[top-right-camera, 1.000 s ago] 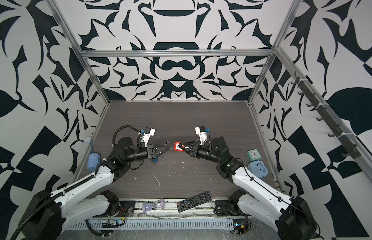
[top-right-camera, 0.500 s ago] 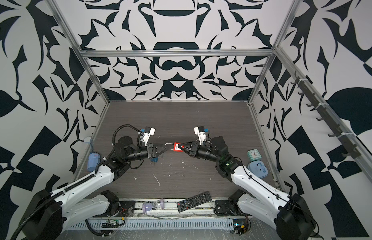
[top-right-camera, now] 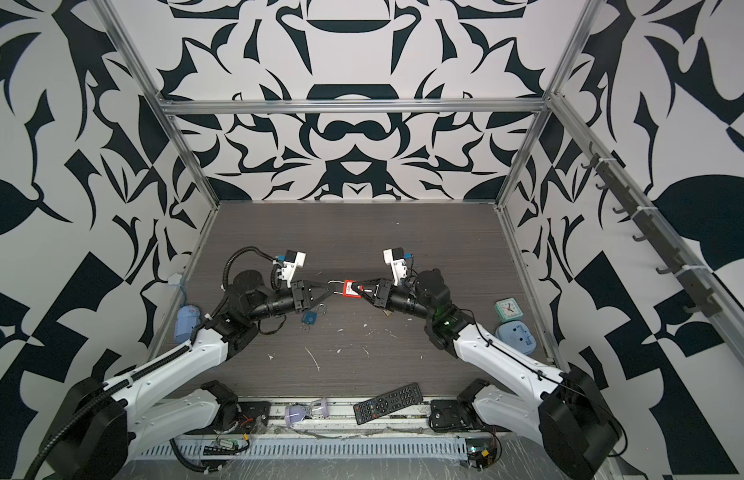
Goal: Lock with the key
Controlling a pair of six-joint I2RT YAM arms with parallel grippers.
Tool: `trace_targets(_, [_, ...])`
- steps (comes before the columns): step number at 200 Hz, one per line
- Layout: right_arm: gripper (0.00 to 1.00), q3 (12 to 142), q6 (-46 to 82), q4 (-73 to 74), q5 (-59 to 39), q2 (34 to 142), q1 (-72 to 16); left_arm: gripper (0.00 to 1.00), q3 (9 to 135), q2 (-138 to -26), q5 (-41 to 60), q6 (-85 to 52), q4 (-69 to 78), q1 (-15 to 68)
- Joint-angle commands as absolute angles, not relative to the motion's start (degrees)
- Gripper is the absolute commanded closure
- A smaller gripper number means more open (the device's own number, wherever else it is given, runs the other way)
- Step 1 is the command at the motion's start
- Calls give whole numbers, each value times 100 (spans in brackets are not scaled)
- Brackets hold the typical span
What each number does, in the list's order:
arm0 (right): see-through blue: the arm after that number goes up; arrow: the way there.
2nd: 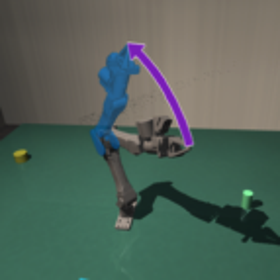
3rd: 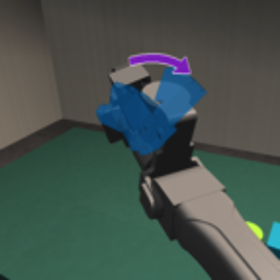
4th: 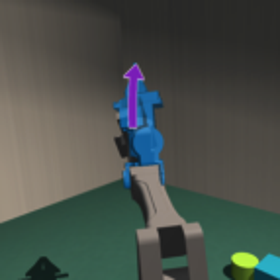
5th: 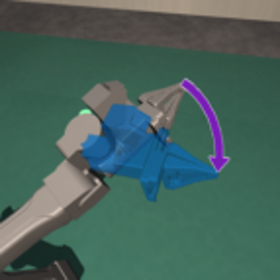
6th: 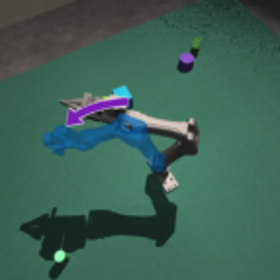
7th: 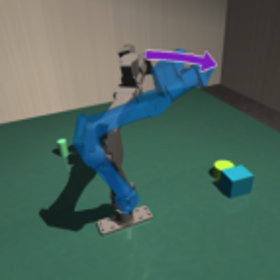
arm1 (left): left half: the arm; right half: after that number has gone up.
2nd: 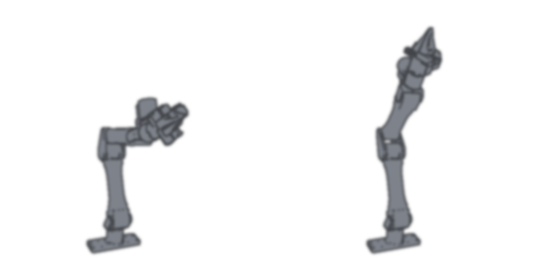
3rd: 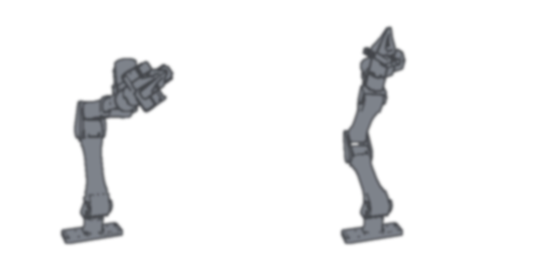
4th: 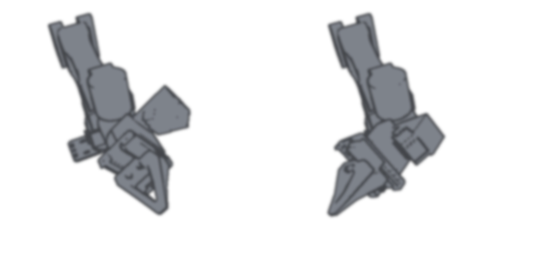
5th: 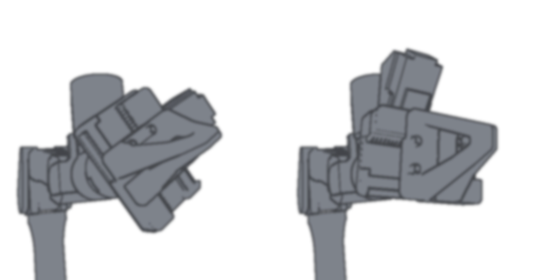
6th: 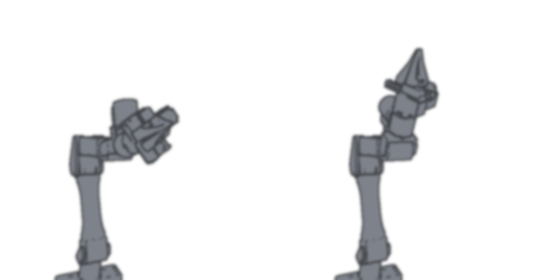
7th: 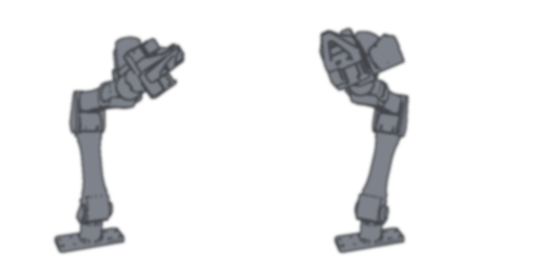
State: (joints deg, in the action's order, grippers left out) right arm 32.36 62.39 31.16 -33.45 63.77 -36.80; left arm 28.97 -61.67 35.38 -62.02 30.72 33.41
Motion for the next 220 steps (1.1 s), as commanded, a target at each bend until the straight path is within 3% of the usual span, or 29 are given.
trace_targets(1, [100, 3678, 6358, 3669, -3319, 6913, -4084, 100, 2953, -6322, 4293, -6105, 3992, 3806])
trace_targets(34, [100, 3751, 6469, 4033, -3328, 7278, -4164, 100, 2951, -6287, 4308, -6158, 4075, 3944])
trace_targets(80, [100, 3297, 6456, 3523, -3088, 6560, -3818, 100, 2898, -5744, 4075, -5827, 3237, 3290])
trace_targets(100, [100, 3134, 6415, 3103, -3043, 6061, -3641, 80, 3030, -5531, 4095, -5602, 2795, 2964])
trace_targets(113, [100, 3079, 6367, 2864, -2986, 5769, -3604, 55, 3163, -5444, 4113, -5382, 2477, 2906])
trace_targets(121, [100, 3068, 6364, 2759, -2956, 5632, -3604, 45, 3242, -5408, 4096, -5244, 2263, 2907])
trace_targets(142, [100, 3041, 6473, 2709, -2915, 5366, -3604, 29, 3247, -5362, 4054, -5124, 2177, 2903])
trace_targets(166, [100, 3073, 6546, 2781, -2946, 5230, -3604, 24, 3182, -5466, 4095, -5156, 2417, 2907])
trace_targets(220, [100, 3256, 6714, 3290, -3138, 5695, -3766, 25, 3402, -5882, 4265, -5190, 2751, 3161])
